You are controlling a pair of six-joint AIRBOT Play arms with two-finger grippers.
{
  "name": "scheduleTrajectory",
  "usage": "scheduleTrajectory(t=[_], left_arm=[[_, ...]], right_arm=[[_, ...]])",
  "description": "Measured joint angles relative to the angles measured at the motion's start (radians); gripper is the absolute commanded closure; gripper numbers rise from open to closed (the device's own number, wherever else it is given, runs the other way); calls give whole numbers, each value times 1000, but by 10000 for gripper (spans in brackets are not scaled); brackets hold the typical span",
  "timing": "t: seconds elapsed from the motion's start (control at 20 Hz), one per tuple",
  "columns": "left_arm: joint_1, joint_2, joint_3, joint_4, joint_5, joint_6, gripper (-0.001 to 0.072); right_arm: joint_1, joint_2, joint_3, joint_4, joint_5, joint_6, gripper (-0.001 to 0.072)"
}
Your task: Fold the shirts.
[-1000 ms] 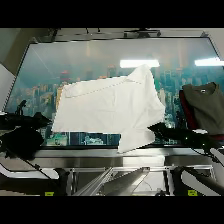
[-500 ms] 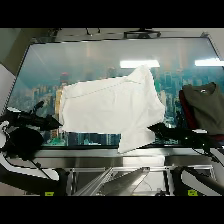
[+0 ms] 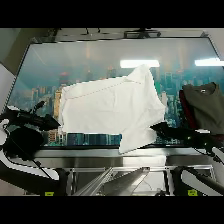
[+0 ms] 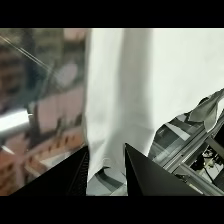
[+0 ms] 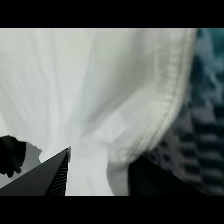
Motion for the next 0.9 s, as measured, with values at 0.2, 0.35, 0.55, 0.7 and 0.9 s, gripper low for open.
scheduleTrajectory(t=[0.2,0.35,0.55,0.7,0.9], left_arm=[[48,0,-11,-11,3,-3,425],[71,0,-25,-14,15,2,425],[81,0,23,15,16,-4,426],[84,-3,90,29,26,-13,425],[80,-2,153,19,-37,-18,425]], right_arm=[[-55,0,8,-16,11,0,255],[-69,0,10,-19,16,0,255],[-75,0,12,-20,19,0,255],[-76,0,12,-20,22,0,255],[-76,0,12,-20,24,0,255]])
